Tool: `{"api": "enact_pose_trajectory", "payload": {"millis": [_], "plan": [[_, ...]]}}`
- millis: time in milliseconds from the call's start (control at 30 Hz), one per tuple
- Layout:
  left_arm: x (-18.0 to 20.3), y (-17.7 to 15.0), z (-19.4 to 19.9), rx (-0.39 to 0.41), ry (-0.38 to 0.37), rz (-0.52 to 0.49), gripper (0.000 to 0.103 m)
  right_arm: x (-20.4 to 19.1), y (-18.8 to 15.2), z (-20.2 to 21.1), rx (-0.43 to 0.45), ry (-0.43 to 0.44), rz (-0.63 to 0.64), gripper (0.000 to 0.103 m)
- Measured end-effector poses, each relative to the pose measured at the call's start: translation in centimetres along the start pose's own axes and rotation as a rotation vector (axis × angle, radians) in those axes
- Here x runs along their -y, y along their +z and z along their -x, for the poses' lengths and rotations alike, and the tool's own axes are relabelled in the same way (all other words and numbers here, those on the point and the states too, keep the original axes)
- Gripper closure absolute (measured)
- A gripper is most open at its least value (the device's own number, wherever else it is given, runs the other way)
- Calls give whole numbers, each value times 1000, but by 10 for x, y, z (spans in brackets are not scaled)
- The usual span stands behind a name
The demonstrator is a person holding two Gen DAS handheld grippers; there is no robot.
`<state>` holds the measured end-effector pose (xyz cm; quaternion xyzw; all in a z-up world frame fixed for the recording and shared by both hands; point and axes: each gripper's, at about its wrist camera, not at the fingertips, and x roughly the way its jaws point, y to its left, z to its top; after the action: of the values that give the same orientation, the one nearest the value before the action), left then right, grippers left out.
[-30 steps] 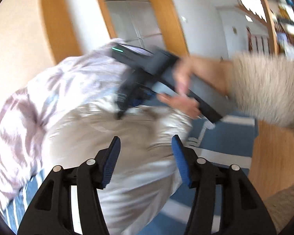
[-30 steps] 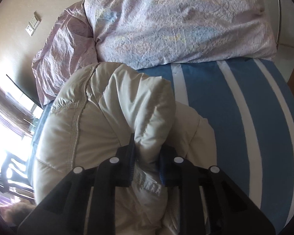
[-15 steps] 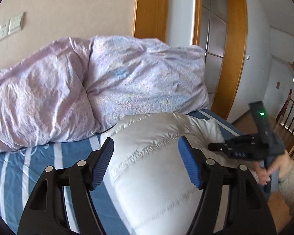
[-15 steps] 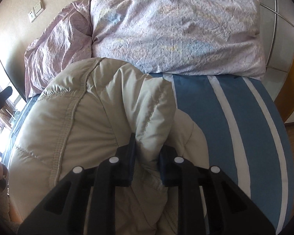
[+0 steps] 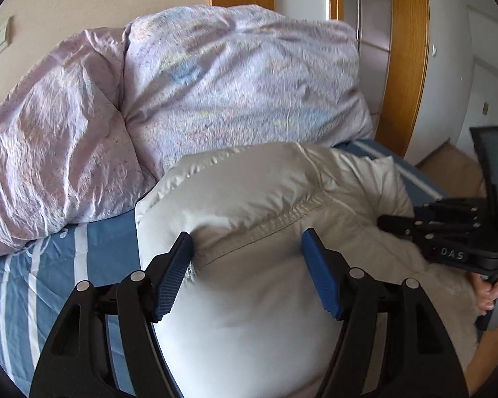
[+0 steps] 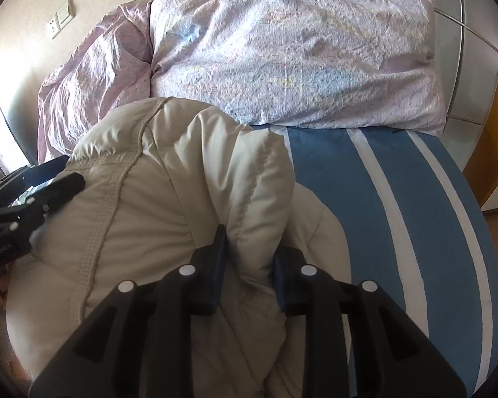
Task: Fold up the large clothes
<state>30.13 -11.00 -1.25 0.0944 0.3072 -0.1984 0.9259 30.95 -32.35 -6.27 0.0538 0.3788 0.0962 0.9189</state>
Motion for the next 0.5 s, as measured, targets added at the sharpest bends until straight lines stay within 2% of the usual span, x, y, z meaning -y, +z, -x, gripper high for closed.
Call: {"api": "enact_pose_trajectory", "payload": {"millis": [500], "plan": [[15,-15,-18,6,51,-39,33,11,-13,-14,37,36,-47,75]]}}
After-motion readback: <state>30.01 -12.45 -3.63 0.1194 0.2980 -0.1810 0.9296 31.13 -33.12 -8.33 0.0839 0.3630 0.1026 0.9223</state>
